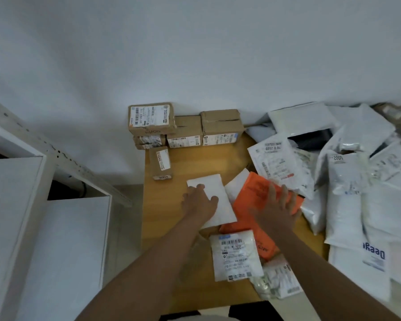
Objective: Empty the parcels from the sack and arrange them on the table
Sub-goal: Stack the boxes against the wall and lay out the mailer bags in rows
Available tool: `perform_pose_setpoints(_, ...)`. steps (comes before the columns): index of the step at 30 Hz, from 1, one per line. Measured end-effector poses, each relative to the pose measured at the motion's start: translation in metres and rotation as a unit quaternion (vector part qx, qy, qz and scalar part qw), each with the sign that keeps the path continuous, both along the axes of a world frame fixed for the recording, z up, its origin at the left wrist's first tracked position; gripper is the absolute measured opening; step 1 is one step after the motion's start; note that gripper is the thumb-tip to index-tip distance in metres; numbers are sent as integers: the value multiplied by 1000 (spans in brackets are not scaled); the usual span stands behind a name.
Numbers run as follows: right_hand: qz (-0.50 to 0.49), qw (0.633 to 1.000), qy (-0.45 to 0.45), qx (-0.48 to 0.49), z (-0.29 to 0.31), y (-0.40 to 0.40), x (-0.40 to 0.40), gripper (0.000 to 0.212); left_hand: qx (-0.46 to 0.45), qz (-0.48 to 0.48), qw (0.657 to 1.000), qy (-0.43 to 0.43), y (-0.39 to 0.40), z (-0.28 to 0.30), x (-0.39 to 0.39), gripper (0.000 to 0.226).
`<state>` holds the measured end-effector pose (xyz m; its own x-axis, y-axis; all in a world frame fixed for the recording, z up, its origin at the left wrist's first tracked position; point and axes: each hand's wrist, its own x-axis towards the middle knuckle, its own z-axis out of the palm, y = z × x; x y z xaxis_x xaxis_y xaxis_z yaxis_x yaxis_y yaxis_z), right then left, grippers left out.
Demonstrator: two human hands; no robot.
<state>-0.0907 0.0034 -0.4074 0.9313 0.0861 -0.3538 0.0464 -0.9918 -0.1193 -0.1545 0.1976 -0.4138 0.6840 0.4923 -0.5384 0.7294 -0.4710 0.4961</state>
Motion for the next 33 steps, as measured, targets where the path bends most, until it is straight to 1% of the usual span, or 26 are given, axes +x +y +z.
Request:
perform_pose_setpoints(2, -19, 999, -33, 30, -3, -31, -8, 100, 43, -61, 997, -12, -26, 10, 10, 62)
perform_pose_setpoints(4, -80, 992, -51, 78, -5, -57, -14, 104, 51, -104, 993, -27, -57, 16, 24, 63)
perform_pose_setpoints(5, -131, 985, -40, 109, -7, -64, -15, 105, 33, -105, 994, -18, -69, 17, 30, 64)
perform_pose_setpoints(7, -220, 953, 22, 206, -15, -77, -12, 105, -22, -74, 997, 20, -95, 15, 42, 66)
perform_pose_setpoints(8, -236, 936, 59, 256, -20, -81, -10, 100, -45, -50, 997, 36, -106, 12, 46, 67)
perform_pose_setpoints(9, -231, 923, 90, 295, -22, -84, -7, 90, -60, -22, 997, 39, -114, 11, 49, 68)
perform_pose_setpoints(11, -195, 914, 102, 341, -18, -90, 3, 64, -96, 60, 994, 14, -126, 9, 54, 68)
perform_pose_setpoints(13, -164, 907, 89, 377, -7, -93, 20, 43, -155, 143, 977, -30, -131, 11, 59, 63)
perform_pose_setpoints(15, -117, 898, 87, 416, 9, -93, 38, 26, -178, 181, 965, -61, -126, 13, 63, 57)
perform_pose_setpoints(16, -89, 894, 84, 431, 17, -93, 44, 20, -164, 192, 965, -69, -121, 12, 62, 53)
perform_pose_setpoints(18, -28, 895, 60, 441, 32, -91, 54, 9, -102, 227, 965, -81, -107, 10, 53, 47)
perform_pose_setpoints(20, 49, 895, 2, 443, 49, -82, 59, 7, -35, 245, 966, -73, -90, 6, 34, 48)
perform_pose_setpoints(22, 112, 872, -68, 472, 66, -68, 60, 10, 36, 184, 982, -9, -76, 6, 10, 56)
perform_pose_setpoints(24, 172, 839, -108, 505, 68, -50, 56, 13, 83, 97, 989, 80, -69, 7, -20, 75)
perform_pose_setpoints(26, 240, 837, -113, 478, 49, -37, 53, 22, 68, 10, 988, 141, -72, 6, -48, 100)
perform_pose_setpoints(27, 273, 846, -108, 446, 35, -31, 52, 19, 64, -30, 985, 160, -72, 5, -63, 109)
perform_pose_setpoints(28, 303, 858, -105, 402, 19, -27, 51, 13, 70, -66, 980, 172, -71, 1, -75, 111)
perform_pose_setpoints(29, 334, 868, -100, 353, 4, -24, 50, 12, 82, -89, 977, 176, -69, -2, -84, 108)
perform_pose_setpoints(30, 370, 874, -93, 302, -12, -21, 49, 21, 95, -89, 976, 172, -66, -4, -92, 103)
perform_pose_setpoints(31, 410, 874, -85, 247, -26, -20, 48, 32, 105, -65, 979, 161, -61, -6, -97, 98)
perform_pose_setpoints(32, 439, 875, -70, 192, -37, -19, 48, 42, 114, -22, 983, 141, -57, -8, -100, 94)
perform_pose_setpoints(33, 448, 881, -45, 146, -43, -18, 49, 49, 123, 24, 985, 119, -51, -9, -102, 90)
